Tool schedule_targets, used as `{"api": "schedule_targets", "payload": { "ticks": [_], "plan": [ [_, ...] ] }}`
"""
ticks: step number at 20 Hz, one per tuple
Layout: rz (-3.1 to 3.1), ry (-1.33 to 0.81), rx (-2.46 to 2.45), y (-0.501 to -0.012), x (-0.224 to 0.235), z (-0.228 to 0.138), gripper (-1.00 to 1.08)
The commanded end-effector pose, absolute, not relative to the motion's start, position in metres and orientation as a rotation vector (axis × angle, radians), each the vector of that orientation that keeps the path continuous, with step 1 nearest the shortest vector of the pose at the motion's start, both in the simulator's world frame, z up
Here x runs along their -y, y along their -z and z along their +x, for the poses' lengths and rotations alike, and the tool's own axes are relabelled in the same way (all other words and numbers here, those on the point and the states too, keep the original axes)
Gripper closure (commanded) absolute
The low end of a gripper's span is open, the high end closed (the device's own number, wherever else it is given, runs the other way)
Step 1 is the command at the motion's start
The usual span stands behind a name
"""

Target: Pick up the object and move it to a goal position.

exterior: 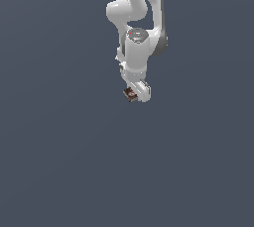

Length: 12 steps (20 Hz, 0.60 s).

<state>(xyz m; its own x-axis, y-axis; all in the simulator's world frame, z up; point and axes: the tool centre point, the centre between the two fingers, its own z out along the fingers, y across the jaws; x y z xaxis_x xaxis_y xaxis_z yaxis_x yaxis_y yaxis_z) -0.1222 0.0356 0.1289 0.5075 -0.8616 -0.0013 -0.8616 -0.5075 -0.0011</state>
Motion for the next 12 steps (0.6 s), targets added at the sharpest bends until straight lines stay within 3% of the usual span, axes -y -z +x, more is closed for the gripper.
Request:
{"api": "schedule_targets", "payload": {
  "ticks": [1,12],
  "plan": [
    [-2.726,-0.001,-1.559,-0.137,-0.043,-0.132,1.08],
    [-2.727,0.001,-1.560,-0.154,-0.059,-0.148,1.08]
  ]
}}
